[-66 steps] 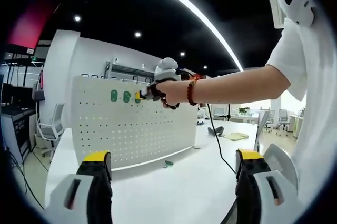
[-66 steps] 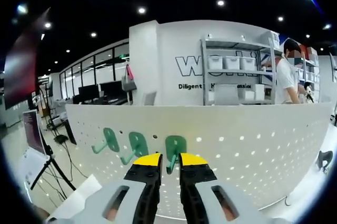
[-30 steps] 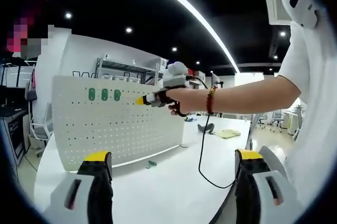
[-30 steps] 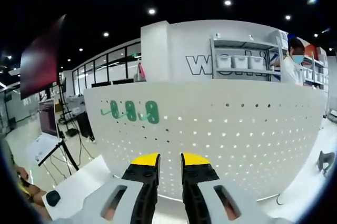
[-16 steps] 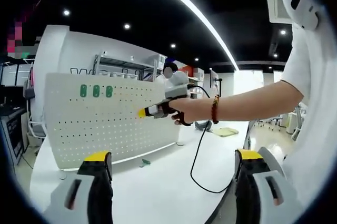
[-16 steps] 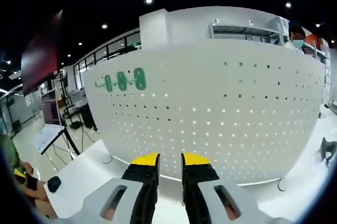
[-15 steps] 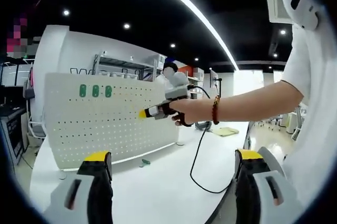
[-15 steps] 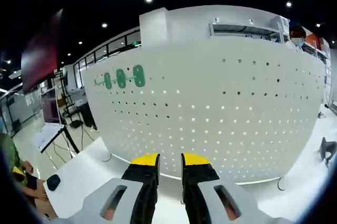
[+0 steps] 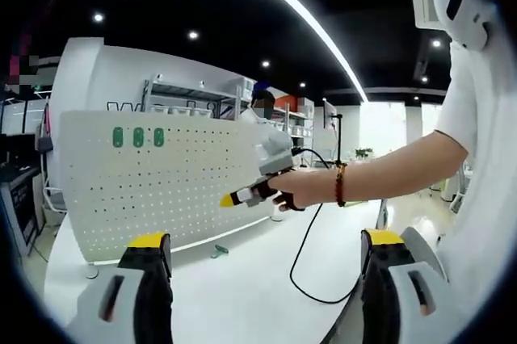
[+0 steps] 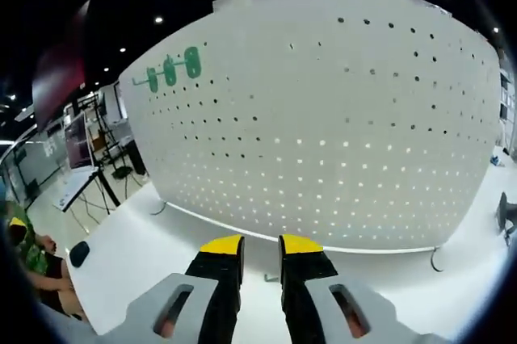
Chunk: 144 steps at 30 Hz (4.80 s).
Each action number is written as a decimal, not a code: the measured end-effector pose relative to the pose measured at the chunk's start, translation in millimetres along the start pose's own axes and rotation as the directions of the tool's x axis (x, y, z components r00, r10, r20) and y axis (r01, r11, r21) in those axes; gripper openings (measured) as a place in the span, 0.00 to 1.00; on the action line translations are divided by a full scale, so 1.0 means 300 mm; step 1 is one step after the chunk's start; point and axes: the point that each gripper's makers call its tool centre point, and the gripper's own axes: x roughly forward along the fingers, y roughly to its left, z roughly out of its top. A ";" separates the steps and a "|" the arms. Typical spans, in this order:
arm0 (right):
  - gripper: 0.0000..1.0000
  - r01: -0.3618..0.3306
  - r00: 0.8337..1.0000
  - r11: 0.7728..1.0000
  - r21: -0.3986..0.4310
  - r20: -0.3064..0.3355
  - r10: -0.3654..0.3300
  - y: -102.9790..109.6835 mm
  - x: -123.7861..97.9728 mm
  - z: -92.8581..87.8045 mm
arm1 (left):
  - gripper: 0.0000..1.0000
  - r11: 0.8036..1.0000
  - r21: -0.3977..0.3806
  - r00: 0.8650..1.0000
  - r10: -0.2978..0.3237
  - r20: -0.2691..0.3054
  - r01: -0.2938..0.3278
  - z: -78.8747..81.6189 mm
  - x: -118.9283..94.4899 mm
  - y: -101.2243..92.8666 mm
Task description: Insert the hook assembly into the mounting plate slot until the hook locks in place.
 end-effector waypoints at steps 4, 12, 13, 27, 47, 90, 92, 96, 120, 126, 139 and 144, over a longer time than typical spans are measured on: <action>0.17 -0.008 1.000 1.000 0.011 -0.030 0.008 -0.034 0.010 -0.046 | 1.00 1.000 0.006 1.000 0.010 -0.016 -0.010 -0.006 0.024 -0.005; 0.17 -0.033 0.996 0.999 0.008 -0.088 0.034 -0.056 0.053 -0.115 | 0.99 0.998 -0.005 0.998 0.056 -0.032 -0.056 -0.017 0.044 -0.011; 0.17 -0.034 0.995 0.999 0.009 -0.092 0.035 -0.058 0.057 -0.119 | 0.99 0.998 -0.006 0.998 0.061 -0.036 -0.061 -0.019 0.042 -0.010; 0.16 -0.051 0.981 0.999 0.000 -0.185 0.050 -0.102 0.135 -0.230 | 0.99 0.991 -0.017 0.989 0.133 -0.066 -0.134 -0.040 0.008 0.008; 0.13 -0.097 0.947 0.994 -0.056 -0.311 0.075 -0.106 0.224 -0.371 | 0.98 0.986 -0.029 0.981 0.161 -0.104 -0.164 -0.070 0.008 0.028; 0.02 -0.079 0.940 0.989 -0.128 -0.340 0.031 -0.111 0.265 -0.387 | 0.97 0.976 -0.059 0.973 0.202 -0.109 -0.209 -0.088 -0.014 0.045; 0.02 -0.071 0.948 0.991 -0.116 -0.316 0.031 -0.103 0.251 -0.365 | 0.97 0.977 -0.059 0.975 0.201 -0.100 -0.207 -0.081 -0.012 0.043; 0.02 -0.069 0.959 0.989 -0.127 -0.281 0.031 -0.074 0.214 -0.334 | 0.95 0.975 -0.078 0.976 0.205 -0.072 -0.210 -0.067 -0.015 0.039; 0.02 -0.108 0.994 0.982 -0.157 -0.051 0.101 0.107 -0.013 -0.132 | 0.91 0.973 -0.100 0.978 0.210 0.006 -0.208 -0.012 -0.067 0.020; 0.02 -0.120 0.992 0.985 -0.127 0.019 0.123 0.161 -0.087 -0.109 | 0.91 0.972 -0.120 0.978 0.205 0.028 -0.200 -0.002 -0.078 0.010; 0.02 -0.171 0.970 0.976 -0.134 0.148 0.190 0.280 -0.261 -0.051 | 0.90 0.977 -0.151 0.985 0.160 0.059 -0.149 0.021 -0.078 -0.006; 0.02 -0.180 0.961 0.973 -0.144 0.185 0.205 0.322 -0.325 -0.043 | 0.87 0.980 -0.165 0.989 0.128 0.072 -0.115 0.031 -0.069 -0.018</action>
